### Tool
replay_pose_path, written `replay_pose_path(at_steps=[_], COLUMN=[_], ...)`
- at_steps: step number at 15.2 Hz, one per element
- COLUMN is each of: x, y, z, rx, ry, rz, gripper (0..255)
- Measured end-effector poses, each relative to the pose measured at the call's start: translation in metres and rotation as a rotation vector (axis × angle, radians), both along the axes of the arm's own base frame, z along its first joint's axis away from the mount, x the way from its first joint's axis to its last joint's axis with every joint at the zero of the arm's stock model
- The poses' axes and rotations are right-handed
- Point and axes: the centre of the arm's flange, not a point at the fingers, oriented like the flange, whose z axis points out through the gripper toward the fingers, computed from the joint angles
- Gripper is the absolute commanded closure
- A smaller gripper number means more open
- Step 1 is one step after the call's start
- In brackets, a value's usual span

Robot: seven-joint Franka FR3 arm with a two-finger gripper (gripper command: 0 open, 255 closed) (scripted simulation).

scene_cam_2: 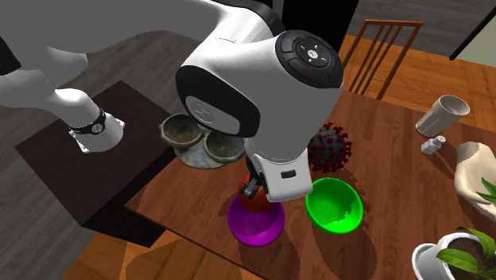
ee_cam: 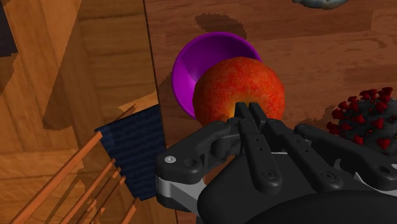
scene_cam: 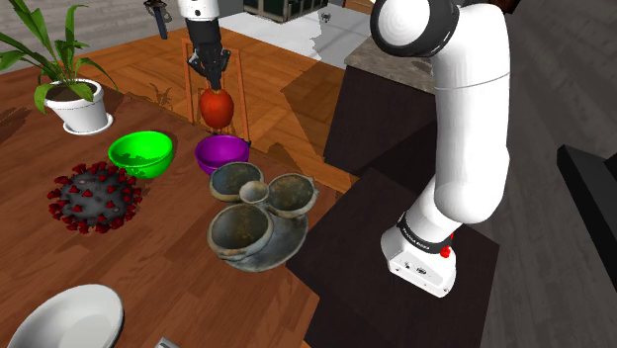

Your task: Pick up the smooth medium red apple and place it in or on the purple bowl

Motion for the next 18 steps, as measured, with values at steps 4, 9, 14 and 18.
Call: replay_pose_path(at_steps=[4,9,14,18], x=[-0.001,-0.001,-0.001,-0.001], y=[-0.001,-0.001,0.000,0.000], z=[-0.020,-0.047,-0.074,-0.094], rx=[0.000,0.000,0.000,0.000], ry=[0.000,0.000,0.000,0.000], rz=[0.000,0.000,0.000,0.000], gripper=[255,255,255,255])
